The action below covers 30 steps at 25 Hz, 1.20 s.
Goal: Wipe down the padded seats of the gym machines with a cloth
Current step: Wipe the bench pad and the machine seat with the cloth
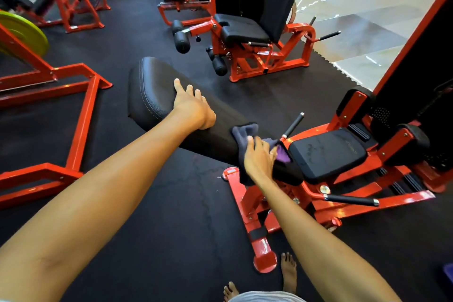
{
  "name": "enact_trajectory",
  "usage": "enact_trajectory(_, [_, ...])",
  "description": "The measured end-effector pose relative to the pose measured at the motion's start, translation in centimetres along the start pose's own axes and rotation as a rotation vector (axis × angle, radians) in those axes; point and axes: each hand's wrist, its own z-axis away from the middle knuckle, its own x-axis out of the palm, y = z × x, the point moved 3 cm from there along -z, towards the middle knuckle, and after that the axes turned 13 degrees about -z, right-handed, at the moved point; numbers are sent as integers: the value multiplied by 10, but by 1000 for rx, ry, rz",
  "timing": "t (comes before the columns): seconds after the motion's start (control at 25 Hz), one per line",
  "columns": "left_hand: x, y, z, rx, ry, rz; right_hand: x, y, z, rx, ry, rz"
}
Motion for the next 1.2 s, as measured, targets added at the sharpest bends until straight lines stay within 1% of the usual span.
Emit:
enact_trajectory(0.04, [0,1,0,0,-1,0,12,-12,8,-57,-29,22])
enact_trajectory(0.12, [1,3,0,6,3,-4,31,-38,32,-241,-58,49])
enact_trajectory(0.2, [0,4,0,17,8,-7,29,-48,54,-355,-44,12])
enact_trajectory(0.28, [0,4,0,26,6,-2,19,-33,62,-443,-19,50])
enact_trajectory(0.36, [1,4,-1,34,3,3,9,-2,51,-511,3,150])
enact_trajectory(0.44, [1,3,-2,35,7,-2,1,28,31,-477,12,247])
enact_trajectory(0.52, [0,2,-1,38,6,5,-5,36,23,-413,0,306])
enact_trajectory(0.6, [0,2,1,39,2,12,-6,36,25,-387,-46,271])
enact_trajectory(0.68, [-1,2,0,33,9,8,-3,23,32,-391,-116,160])
enact_trajectory(0.76, [-1,2,0,31,14,12,2,1,38,-446,-177,100])
enact_trajectory(0.88, [1,6,1,33,16,-3,6,-31,39,-609,-246,28])
enact_trajectory(0.96, [1,6,1,33,29,-11,3,-37,36,-641,-212,-110])
enact_trajectory(1.04, [0,3,-1,35,43,-12,-8,-37,28,-640,-118,-242])
enact_trajectory(1.12, [1,3,-3,32,46,-9,-19,-41,18,-586,-63,-277])
enact_trajectory(1.2, [2,5,-4,37,36,-4,-18,-50,3,-515,-108,-244])
